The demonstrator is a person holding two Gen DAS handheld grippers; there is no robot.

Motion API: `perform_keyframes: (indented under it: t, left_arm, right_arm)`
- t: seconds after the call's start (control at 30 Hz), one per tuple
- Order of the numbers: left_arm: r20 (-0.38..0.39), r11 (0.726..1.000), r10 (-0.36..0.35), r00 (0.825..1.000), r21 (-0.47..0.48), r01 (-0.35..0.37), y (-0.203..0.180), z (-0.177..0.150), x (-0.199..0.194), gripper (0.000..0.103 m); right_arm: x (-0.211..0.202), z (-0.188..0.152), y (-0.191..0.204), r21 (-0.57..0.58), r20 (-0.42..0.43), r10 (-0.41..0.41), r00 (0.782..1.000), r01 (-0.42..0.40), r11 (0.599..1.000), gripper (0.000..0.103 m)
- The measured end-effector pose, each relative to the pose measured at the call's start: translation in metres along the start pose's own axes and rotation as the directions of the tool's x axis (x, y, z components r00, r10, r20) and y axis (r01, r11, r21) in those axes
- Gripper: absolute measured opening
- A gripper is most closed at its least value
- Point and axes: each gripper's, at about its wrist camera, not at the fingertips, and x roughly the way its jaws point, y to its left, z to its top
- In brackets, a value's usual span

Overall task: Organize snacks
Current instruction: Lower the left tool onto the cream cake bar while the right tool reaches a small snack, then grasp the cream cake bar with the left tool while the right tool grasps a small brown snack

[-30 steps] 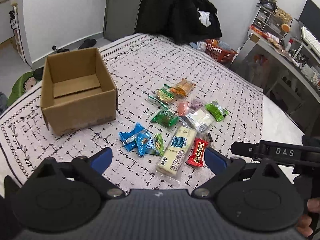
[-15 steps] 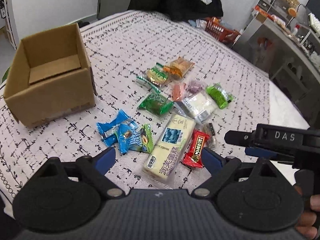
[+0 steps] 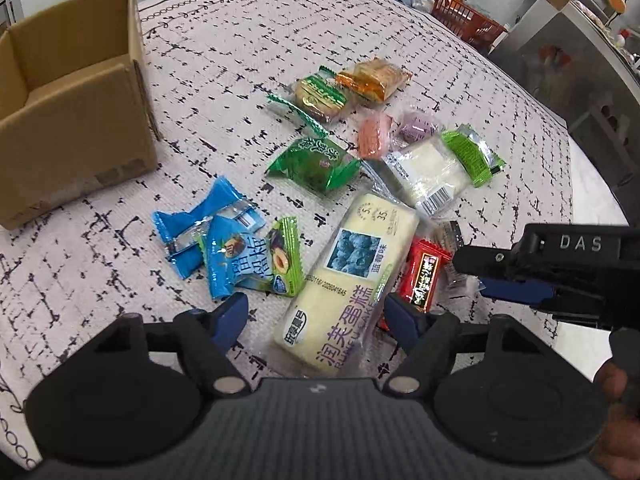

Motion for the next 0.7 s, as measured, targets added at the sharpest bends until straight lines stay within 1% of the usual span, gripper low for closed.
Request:
perform_keyframes:
  t: [0.13,0.17,0.23,0.27,0.3,0.33,0.37,0.47,0.63,0.7]
  left_arm:
    - [-0.013,1.0,-0.011,1.0,-0.011,0.011,0.002,-0.001,0.009,0.074]
    - [-0.01,1.0,-0.014,1.0,-0.011,0.014,0.002,-0.001,0.01,0.072]
    - [-0.002,1.0,-0.018,1.0,-0.002,0.018,0.002,-0.001,0.011,0.069]
    - [0.001,1.0,-0.022,1.0,0.002,0.022,0.002,-0.001,0.012,0.066]
    - [0.003,1.0,-0.027,1.0,0.001,0.027,0.002,-0.001,0.012,0.065]
    - [0.003,0.999,-0.035,0.999,-0.005,0.035,0.003,0.0,0.013,0.06]
    - [0.003,0.999,-0.046,0.999,-0.013,0.046,0.004,0.0,0.013,0.052]
    - [0.008,0.997,-0.065,0.998,-0.03,0.065,0.006,0.002,0.012,0.046]
    - [0.032,0.994,-0.085,0.996,-0.063,0.087,0.012,0.0,0.004,0.042]
    - [0.048,0.993,-0.096,0.994,-0.065,0.099,0.014,0.0,-0.002,0.04]
  right_arm:
    - [0.005,0.001,0.002,-0.007,-0.007,-0.002,1.0,0.002,1.0,0.039]
    - [0.005,0.002,0.002,-0.01,-0.008,-0.004,1.0,0.004,1.0,0.038]
    - [0.008,0.002,0.003,-0.013,-0.015,-0.006,1.0,0.006,1.0,0.032]
    - [0.009,0.003,0.003,-0.016,-0.022,-0.007,1.0,0.007,1.0,0.025]
    - [0.011,0.003,0.005,-0.022,-0.029,-0.011,1.0,0.01,1.0,0.021]
    - [0.011,0.003,0.006,-0.027,-0.03,-0.012,0.999,0.012,1.0,0.021]
    - [0.01,0.003,0.007,-0.035,-0.029,-0.015,0.999,0.014,0.999,0.021]
    - [0.005,0.001,0.01,-0.054,-0.021,-0.022,1.0,0.021,0.998,0.02]
    - [-0.009,-0.002,0.019,-0.083,0.018,-0.039,0.999,0.041,0.996,0.02]
    - [-0.016,-0.003,0.023,-0.092,0.031,-0.033,0.999,0.036,0.995,0.02]
